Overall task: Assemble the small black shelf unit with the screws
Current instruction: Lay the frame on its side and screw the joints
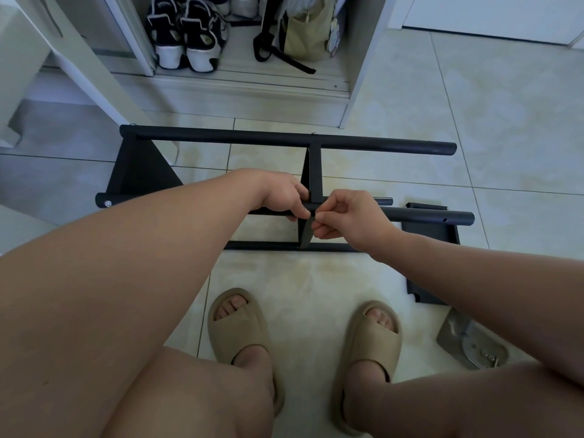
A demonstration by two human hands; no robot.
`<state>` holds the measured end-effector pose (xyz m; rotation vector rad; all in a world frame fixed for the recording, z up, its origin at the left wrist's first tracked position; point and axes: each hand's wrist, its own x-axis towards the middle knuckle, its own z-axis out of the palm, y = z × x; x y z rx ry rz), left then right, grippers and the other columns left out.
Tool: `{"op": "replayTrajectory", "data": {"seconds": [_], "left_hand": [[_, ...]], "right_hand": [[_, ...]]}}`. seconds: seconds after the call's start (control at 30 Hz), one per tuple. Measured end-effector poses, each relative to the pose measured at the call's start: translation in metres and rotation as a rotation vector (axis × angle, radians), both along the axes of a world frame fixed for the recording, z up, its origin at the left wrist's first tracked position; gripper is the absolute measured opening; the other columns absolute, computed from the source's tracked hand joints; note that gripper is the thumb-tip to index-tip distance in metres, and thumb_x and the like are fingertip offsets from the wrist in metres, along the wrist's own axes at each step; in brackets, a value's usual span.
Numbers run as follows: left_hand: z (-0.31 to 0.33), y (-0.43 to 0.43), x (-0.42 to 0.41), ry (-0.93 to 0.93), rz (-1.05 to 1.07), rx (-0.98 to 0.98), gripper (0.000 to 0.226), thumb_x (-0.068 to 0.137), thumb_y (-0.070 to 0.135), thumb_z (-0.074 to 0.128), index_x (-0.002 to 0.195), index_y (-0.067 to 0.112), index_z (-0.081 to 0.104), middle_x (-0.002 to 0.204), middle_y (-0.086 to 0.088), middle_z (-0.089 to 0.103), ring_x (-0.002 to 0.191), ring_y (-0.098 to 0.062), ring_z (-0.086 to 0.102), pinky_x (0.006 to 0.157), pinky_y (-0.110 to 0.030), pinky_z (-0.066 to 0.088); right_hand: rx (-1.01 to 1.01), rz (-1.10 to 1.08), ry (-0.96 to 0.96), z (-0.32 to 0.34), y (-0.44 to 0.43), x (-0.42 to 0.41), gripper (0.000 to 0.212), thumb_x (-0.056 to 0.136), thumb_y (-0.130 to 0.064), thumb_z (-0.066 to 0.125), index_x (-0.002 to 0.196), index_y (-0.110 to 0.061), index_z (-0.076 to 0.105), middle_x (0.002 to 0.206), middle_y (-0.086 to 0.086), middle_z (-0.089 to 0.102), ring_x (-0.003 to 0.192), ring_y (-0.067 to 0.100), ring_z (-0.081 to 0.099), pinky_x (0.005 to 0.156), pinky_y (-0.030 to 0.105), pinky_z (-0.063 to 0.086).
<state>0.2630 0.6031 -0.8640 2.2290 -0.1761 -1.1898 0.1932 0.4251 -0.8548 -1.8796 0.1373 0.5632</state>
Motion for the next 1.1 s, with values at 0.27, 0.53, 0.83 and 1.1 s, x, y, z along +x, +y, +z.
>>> {"op": "replayTrajectory", "data": {"seconds": [0.27, 0.53, 0.83, 1.1], "left_hand": [[0.003, -0.001, 0.000, -0.002, 0.001, 0.023, 0.032, 0.093, 0.029, 0.069, 0.124, 0.021, 0.065, 0.112, -0.005, 0.072, 0.115, -0.022, 0.062, 0.113, -0.045, 0.038], [0.006, -0.002, -0.003, -0.003, 0.007, -0.005, 0.020, 0.094, 0.024, 0.068, 0.114, 0.021, 0.070, 0.115, -0.011, 0.071, 0.114, -0.023, 0.064, 0.112, -0.045, 0.040], [0.006, -0.002, -0.005, -0.024, 0.032, -0.005, 0.008, 0.091, 0.020, 0.070, 0.097, 0.024, 0.073, 0.110, -0.013, 0.072, 0.112, -0.026, 0.065, 0.110, -0.045, 0.042], [0.005, -0.003, -0.012, -0.063, 0.167, -0.057, 0.018, 0.086, 0.013, 0.075, 0.095, 0.024, 0.065, 0.111, -0.009, 0.074, 0.094, -0.020, 0.069, 0.088, -0.032, 0.053]], "right_hand": [[-0.075, -0.007, 0.004, 0.002, 0.004, 0.002, 0.018, 0.096, 0.001, 0.063, 0.080, -0.006, 0.061, 0.068, 0.007, 0.071, 0.058, 0.016, 0.069, 0.066, 0.029, 0.061], [-0.373, 0.126, -0.160, -0.005, 0.009, 0.001, 0.020, 0.098, -0.008, 0.059, 0.080, -0.017, 0.060, 0.073, -0.002, 0.073, 0.066, 0.008, 0.071, 0.054, 0.019, 0.050], [-0.735, 0.223, -0.260, -0.005, 0.013, 0.010, 0.015, 0.094, -0.030, 0.062, 0.093, -0.024, 0.048, 0.088, -0.001, 0.069, 0.084, 0.025, 0.064, 0.066, 0.038, 0.053], [-0.761, 0.241, -0.286, -0.002, -0.002, 0.014, 0.023, 0.094, -0.046, 0.065, 0.094, -0.025, 0.054, 0.084, -0.001, 0.067, 0.083, 0.025, 0.064, 0.066, 0.035, 0.050]]}}
